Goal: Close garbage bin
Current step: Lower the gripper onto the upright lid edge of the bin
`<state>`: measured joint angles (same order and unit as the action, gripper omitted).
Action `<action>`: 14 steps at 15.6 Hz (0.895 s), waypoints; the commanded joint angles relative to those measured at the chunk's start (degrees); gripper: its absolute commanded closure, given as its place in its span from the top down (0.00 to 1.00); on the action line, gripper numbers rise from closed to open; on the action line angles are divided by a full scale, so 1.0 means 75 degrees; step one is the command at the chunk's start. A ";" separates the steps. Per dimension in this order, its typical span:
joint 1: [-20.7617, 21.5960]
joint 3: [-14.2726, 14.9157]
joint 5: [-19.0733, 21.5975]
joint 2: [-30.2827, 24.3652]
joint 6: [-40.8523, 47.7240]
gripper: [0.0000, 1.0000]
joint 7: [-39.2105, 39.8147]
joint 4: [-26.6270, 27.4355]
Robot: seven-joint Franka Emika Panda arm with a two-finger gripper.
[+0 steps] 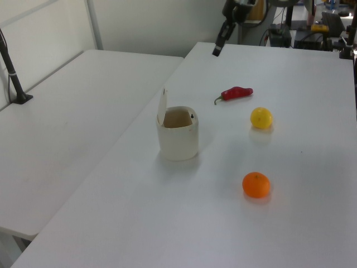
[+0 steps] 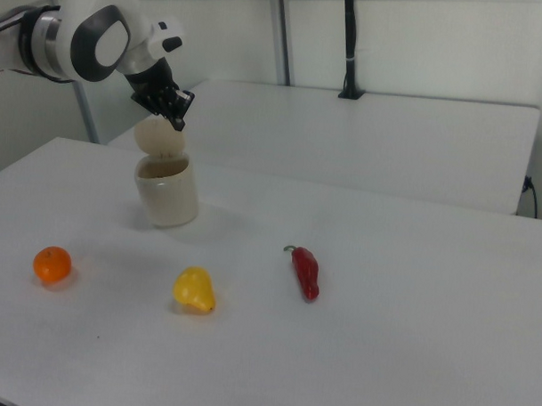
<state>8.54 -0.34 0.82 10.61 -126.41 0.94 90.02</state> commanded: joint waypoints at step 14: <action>0.1298 -0.0025 0.0066 0.2088 -0.4613 0.00 0.0097 -0.0728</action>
<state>17.57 -0.52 0.82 22.31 -158.86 0.94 88.78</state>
